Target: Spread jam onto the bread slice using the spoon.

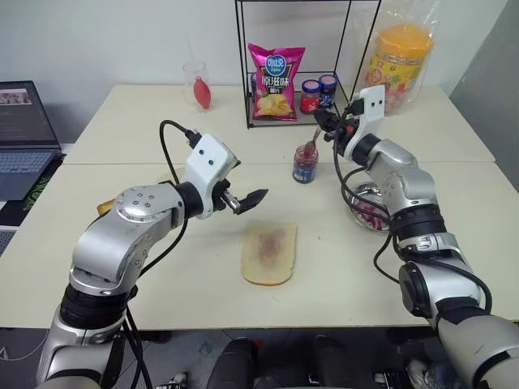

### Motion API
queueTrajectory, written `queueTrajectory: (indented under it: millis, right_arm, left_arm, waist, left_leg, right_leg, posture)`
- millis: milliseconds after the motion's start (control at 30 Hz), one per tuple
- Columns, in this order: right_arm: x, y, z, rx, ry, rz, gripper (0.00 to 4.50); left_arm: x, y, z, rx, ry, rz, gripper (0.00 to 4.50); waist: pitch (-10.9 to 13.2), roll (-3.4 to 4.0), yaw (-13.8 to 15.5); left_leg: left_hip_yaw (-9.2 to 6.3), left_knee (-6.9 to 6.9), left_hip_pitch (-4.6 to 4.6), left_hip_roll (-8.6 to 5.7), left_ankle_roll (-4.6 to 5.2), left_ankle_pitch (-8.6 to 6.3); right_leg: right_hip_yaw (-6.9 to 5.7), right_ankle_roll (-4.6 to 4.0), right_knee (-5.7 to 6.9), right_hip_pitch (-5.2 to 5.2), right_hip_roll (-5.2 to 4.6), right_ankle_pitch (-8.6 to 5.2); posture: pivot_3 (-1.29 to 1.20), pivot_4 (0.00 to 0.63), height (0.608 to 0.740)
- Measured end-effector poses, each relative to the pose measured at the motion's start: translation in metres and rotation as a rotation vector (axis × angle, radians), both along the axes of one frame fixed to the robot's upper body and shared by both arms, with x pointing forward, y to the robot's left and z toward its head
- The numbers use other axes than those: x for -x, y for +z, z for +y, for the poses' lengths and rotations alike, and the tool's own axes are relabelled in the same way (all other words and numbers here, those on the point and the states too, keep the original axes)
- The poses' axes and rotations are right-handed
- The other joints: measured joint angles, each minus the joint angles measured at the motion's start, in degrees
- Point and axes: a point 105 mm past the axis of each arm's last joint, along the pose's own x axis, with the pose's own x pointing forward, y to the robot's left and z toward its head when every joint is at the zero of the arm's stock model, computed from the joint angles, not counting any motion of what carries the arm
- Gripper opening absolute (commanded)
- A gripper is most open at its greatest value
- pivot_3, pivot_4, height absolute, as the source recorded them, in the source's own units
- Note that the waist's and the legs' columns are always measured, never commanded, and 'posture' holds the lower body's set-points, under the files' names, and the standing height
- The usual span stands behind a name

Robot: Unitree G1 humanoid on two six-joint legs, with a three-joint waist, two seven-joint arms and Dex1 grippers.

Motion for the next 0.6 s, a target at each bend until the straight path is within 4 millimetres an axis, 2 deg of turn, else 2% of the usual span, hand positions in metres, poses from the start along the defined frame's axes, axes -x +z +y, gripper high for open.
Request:
queueTrajectory:
  millis: [333, 600]
  right_arm:
    - [-0.01, -0.01, 0.009, 0.12, -0.013, -0.03, 0.04]
    - [-0.017, -0.033, 0.016, 0.15, -0.02, 0.061, 0.04]
  left_arm:
    - [0.0, -0.014, 0.02, -0.006, 0.046, 0.058, 4.5]
    - [0.001, -0.014, 0.017, 0.013, 0.003, 0.055, 4.5]
  waist:
    - [0.0, -0.01, -0.6]
    - [0.0, -0.02, -0.9]
  left_leg:
    - [0.45, -0.01, 0.04, 0.01, 0.01, -0.01]
    - [0.61, 0.0, 0.07, 0.03, 0.01, -0.01]
  right_leg:
    - [0.44, 0.03, 0.01, -0.14, 0.0, 0.02]
    - [0.61, 0.07, 0.02, -0.17, 0.0, 0.06]
  posture:
    - [0.0, 0.15, 0.74]
    - [0.0, 0.15, 0.74]
